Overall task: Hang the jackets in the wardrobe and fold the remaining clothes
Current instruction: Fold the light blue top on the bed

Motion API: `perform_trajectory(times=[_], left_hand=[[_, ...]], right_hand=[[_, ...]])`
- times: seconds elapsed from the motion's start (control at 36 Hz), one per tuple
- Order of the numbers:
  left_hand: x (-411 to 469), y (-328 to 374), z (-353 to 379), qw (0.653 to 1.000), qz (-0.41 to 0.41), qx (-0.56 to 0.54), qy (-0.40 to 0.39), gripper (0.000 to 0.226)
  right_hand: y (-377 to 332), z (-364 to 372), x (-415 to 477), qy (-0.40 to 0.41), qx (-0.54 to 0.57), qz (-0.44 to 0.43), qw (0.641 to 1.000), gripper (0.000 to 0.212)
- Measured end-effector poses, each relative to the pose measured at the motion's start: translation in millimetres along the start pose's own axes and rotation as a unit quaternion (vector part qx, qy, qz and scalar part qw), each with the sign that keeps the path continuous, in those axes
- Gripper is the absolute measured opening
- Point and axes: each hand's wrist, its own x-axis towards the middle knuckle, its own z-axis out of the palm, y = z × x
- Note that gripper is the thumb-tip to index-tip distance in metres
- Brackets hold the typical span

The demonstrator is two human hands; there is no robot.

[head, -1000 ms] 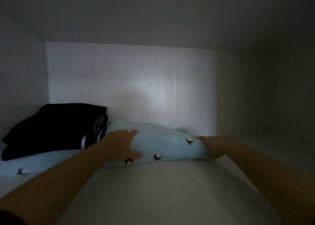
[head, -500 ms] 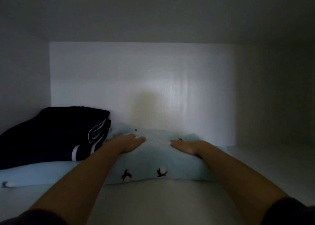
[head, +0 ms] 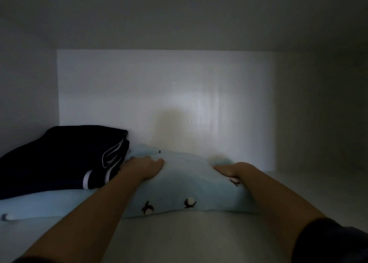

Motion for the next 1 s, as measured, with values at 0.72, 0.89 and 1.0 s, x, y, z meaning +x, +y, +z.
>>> perform_trajectory(times=[0.72,0.89,1.0], left_hand=[[-34,7,-9,0.957,0.082,0.0,0.278,0.03],[-64,32,-23,0.944,0.158,-0.007,0.289,0.026],[-97,69,-38,0.922,0.245,-0.047,0.296,0.023]], right_hand=[[-2,-3,-27,0.255,-0.073,-0.079,0.961,0.052],[-3,10,-136,0.3,-0.147,-0.128,0.934,0.045],[7,23,-209,0.329,-0.113,-0.15,0.925,0.043]])
